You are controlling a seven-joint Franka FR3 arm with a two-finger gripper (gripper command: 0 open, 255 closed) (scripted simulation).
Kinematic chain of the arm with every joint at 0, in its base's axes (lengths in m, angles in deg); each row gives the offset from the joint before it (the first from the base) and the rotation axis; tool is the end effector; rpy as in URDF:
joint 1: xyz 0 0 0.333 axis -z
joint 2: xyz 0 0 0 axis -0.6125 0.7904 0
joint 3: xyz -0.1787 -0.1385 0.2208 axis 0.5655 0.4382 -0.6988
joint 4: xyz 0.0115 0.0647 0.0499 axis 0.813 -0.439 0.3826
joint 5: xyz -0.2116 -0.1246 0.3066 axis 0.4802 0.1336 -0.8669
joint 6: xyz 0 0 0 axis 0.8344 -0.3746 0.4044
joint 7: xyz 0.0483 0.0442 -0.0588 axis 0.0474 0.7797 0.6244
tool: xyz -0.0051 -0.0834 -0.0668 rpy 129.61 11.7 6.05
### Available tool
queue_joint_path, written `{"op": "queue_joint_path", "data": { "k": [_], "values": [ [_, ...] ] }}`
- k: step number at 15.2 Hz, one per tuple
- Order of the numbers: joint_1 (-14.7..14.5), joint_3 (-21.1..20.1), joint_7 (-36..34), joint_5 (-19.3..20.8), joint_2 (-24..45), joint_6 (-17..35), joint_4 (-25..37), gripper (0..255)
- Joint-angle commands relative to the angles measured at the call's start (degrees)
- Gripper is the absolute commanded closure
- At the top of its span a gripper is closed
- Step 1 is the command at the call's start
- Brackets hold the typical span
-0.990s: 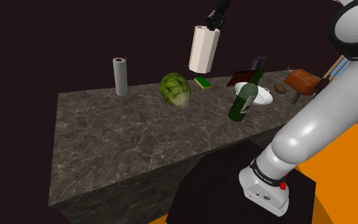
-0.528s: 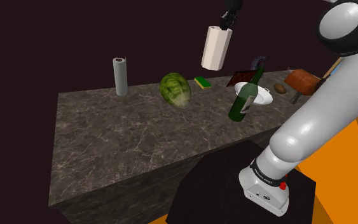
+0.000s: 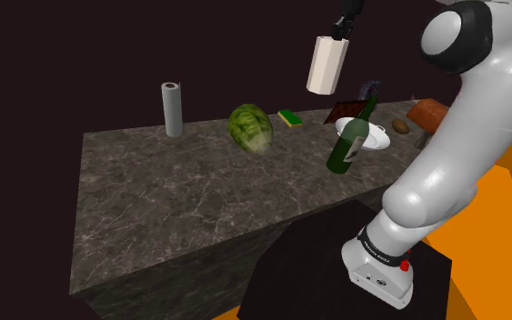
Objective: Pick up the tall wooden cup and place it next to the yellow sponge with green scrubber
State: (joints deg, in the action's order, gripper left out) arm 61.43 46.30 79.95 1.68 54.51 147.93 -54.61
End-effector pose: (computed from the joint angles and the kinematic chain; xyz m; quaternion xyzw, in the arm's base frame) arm 0.4760 -0.3439 0.6471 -0.9999 0.0090 0.0086 0.0092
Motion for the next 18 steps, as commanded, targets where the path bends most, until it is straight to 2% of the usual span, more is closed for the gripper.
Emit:
{"op": "queue_joint_path", "data": {
  "k": [1, 6, 18],
  "values": [
    [1.92, 1.18, 2.98, -0.72, 2.40, -0.50, 2.81, 255],
    [7.75, 3.32, 9.40, -3.71, 11.66, -4.66, 15.79, 255],
    [5.91, 3.10, 9.03, -2.14, 6.68, 7.34, -1.04, 255]
  ]
}}
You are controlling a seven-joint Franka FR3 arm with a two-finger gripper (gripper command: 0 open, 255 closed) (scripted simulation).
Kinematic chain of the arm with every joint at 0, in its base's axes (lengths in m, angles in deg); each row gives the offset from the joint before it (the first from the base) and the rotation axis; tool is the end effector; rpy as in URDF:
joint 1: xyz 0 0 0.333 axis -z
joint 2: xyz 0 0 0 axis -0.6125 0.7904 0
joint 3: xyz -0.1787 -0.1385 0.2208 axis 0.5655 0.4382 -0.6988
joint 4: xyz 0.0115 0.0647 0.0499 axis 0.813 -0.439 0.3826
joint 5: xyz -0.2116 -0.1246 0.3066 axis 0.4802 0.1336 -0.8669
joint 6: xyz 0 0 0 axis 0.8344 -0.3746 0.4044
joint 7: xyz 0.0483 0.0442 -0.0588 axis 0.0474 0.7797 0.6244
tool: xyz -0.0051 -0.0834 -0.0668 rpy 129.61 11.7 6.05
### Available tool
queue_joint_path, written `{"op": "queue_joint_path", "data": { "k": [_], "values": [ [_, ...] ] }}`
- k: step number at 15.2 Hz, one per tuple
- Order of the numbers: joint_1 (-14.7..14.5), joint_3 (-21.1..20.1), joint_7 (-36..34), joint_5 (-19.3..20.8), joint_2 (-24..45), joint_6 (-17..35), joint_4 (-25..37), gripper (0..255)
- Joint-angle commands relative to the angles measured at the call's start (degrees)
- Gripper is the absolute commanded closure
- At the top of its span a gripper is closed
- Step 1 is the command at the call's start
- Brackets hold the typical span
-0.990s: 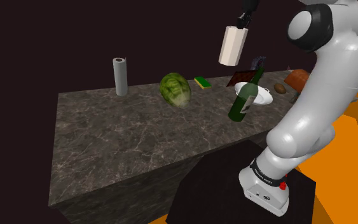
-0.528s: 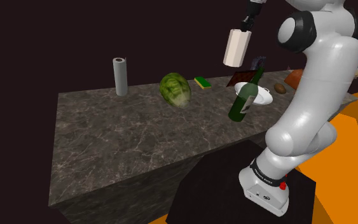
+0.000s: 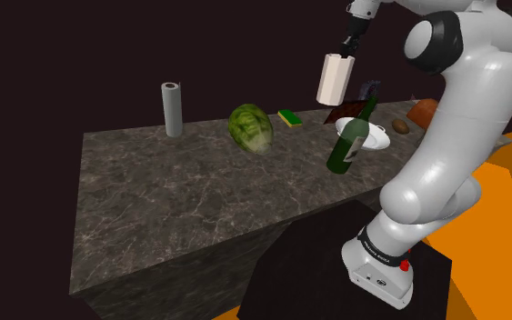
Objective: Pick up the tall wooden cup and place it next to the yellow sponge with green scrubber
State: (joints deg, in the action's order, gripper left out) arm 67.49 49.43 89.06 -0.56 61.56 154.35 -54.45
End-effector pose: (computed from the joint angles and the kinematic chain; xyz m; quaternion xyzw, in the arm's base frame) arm 0.4587 -0.4360 0.5864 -0.9999 0.0082 0.0088 0.0093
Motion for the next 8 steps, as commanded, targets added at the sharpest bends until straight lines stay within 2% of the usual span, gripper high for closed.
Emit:
{"op": "queue_joint_path", "data": {
  "k": [1, 8],
  "values": [
    [-0.24, -0.05, -0.09, 0.17, -0.59, 1.80, -2.30, 255],
    [-0.68, -0.15, -0.15, 0.44, -1.60, 7.65, -9.12, 255]
  ]
}}
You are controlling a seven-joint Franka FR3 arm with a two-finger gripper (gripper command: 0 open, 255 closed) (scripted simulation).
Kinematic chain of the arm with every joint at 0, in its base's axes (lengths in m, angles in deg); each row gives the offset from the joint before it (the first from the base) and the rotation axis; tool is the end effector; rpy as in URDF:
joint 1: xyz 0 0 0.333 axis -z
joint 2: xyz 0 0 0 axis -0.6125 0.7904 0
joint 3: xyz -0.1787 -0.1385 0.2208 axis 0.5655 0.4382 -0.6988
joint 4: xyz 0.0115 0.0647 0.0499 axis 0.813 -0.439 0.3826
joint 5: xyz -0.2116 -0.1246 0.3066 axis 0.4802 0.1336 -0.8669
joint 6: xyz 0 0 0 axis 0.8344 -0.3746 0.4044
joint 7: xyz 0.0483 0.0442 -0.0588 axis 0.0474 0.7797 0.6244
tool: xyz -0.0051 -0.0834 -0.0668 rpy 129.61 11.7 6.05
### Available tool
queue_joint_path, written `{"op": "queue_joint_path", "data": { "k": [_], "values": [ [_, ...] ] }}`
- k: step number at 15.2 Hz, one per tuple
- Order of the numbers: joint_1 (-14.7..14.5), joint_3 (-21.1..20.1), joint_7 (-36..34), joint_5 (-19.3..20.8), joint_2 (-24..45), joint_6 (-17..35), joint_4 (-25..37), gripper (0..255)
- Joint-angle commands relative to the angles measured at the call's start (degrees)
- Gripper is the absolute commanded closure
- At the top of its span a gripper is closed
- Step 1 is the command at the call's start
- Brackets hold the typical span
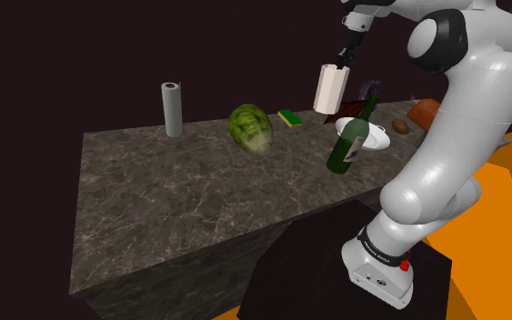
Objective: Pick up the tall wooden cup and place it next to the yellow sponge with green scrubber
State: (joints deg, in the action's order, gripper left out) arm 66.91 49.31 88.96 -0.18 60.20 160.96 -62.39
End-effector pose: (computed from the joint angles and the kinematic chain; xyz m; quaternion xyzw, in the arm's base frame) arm 0.4589 -0.4359 0.5453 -0.9999 0.0081 0.0089 0.0094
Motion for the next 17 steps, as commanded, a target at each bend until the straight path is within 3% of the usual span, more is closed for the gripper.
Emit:
{"op": "queue_joint_path", "data": {
  "k": [1, 17],
  "values": [
    [-0.14, -0.04, -0.04, 0.07, -0.31, 1.85, -2.06, 255],
    [-0.45, -0.31, 0.32, -0.33, 0.50, 13.88, -13.33, 255]
  ]
}}
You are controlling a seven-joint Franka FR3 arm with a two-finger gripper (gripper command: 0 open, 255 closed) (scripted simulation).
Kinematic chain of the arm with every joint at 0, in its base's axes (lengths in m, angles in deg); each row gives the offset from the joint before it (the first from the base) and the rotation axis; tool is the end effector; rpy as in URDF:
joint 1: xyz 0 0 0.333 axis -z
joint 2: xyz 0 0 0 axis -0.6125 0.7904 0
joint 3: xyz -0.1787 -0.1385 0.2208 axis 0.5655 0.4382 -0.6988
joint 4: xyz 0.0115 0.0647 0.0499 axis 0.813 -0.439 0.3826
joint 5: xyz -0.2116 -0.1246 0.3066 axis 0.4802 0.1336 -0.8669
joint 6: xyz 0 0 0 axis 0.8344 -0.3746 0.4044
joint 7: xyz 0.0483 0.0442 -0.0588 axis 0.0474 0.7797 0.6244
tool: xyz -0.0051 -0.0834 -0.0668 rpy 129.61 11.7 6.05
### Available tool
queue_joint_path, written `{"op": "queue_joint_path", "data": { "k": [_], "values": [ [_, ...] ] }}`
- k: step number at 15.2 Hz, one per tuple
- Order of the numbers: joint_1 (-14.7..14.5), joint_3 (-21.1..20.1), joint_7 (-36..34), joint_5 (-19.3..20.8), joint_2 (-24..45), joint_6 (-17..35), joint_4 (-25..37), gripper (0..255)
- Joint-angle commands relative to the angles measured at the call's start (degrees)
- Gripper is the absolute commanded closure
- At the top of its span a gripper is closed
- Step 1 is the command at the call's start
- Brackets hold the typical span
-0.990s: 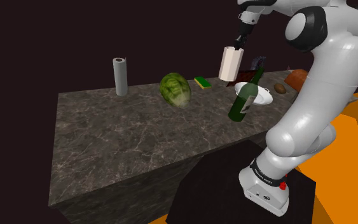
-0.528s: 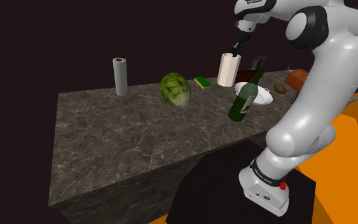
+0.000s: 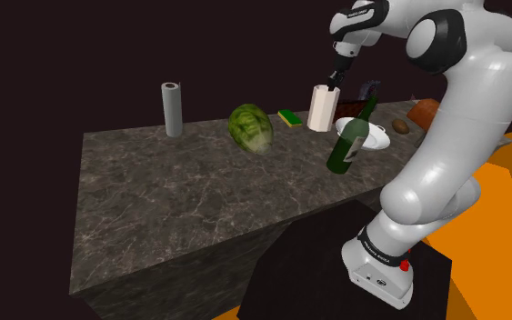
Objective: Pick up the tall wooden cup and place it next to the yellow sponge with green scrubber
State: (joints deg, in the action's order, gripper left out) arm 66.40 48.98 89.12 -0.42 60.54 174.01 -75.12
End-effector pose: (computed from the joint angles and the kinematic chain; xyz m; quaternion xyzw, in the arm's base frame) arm 0.4593 -0.4345 0.4551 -0.9999 0.0082 0.0089 0.0093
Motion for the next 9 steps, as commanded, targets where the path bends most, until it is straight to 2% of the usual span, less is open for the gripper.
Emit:
{"op": "queue_joint_path", "data": {
  "k": [1, 9],
  "values": [
    [0.07, -0.01, 0.20, -0.15, 0.32, 1.54, -1.15, 255],
    [0.15, -0.24, 0.67, -0.85, 2.14, 7.41, -5.29, 255]
  ]
}}
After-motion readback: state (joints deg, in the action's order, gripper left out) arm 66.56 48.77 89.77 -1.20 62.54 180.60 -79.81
